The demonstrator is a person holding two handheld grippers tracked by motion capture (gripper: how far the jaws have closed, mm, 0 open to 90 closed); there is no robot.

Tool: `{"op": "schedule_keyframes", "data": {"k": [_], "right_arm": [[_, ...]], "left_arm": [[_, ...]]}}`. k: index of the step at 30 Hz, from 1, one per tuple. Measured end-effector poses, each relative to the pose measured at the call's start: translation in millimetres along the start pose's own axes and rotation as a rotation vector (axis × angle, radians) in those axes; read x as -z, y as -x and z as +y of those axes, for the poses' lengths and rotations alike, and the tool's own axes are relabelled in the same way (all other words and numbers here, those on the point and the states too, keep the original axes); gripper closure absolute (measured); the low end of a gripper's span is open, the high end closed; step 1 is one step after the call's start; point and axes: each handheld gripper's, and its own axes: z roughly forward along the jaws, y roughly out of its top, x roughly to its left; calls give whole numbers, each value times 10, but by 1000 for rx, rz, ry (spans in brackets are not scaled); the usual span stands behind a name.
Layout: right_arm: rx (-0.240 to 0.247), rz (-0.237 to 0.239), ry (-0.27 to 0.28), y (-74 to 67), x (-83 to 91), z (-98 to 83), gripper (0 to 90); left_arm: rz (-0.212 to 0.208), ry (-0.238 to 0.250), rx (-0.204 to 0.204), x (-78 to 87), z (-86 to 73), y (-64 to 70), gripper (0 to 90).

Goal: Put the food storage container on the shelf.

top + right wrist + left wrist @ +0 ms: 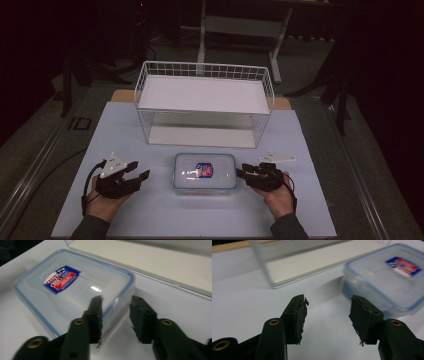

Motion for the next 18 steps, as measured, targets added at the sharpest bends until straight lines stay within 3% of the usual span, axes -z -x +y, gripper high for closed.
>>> {"op": "schedule_keyframes", "data": {"k": [4,7,10,12,18], "right_arm": [[-18,12,-18,-7,-24,-5,557],[-64,54,-22,16,-41,3,486],[-131,111,-49,43,-95,1,444],[-136,119,-55,28,-130,2,425],[-155,130,-63,10,-194,10,351]], "left_arm": [[-49,-11,3,-108,71,134,434],[-41,-30,6,-221,123,225,370],[-69,-54,41,-342,175,278,311],[-103,-61,61,-418,207,306,303],[-135,-96,116,-604,200,308,273]]}}
